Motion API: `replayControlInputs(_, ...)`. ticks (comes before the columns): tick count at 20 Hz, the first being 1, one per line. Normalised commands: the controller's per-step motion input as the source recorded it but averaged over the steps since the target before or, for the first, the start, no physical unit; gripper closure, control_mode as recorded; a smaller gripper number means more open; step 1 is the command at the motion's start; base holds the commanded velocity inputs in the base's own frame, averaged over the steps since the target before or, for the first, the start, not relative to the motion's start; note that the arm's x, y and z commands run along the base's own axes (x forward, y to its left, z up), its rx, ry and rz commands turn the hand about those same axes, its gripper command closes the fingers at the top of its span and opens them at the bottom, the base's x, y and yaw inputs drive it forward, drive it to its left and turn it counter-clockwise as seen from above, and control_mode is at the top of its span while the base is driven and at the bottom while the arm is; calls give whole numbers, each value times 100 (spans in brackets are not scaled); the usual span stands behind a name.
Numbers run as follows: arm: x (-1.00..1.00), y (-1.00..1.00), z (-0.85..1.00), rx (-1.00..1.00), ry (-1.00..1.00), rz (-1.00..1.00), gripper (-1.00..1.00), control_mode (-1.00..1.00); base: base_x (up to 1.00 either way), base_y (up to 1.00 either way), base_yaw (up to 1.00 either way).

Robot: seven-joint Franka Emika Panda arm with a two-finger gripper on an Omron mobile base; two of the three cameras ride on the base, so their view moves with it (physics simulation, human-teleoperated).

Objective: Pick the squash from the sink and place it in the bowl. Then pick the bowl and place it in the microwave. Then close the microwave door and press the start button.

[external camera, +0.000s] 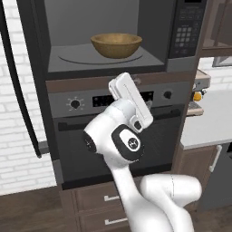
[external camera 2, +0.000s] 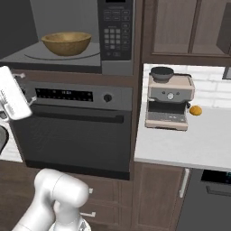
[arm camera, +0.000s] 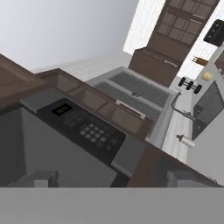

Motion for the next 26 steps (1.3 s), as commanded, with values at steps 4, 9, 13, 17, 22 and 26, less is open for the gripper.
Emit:
replayControlInputs(4,-29,2,-26,-19,-9,-21,-100,-100,0,0,0)
replayControlInputs(9,-35,33,-21,-13,-8,-10,-100,-100,0,0,0)
replayControlInputs(13,-29,57,-22,-7,0,-5,-100,-100,0,0,0)
replayControlInputs(17,-30,59,-26,-3,0,-7,-100,-100,0,0,0)
replayControlInputs(22,-29,71,-11,0,0,-7,-100,-100,0,0,0)
replayControlInputs(26,-15,89,-5,0,0,-7,-100,-100,0,0,0)
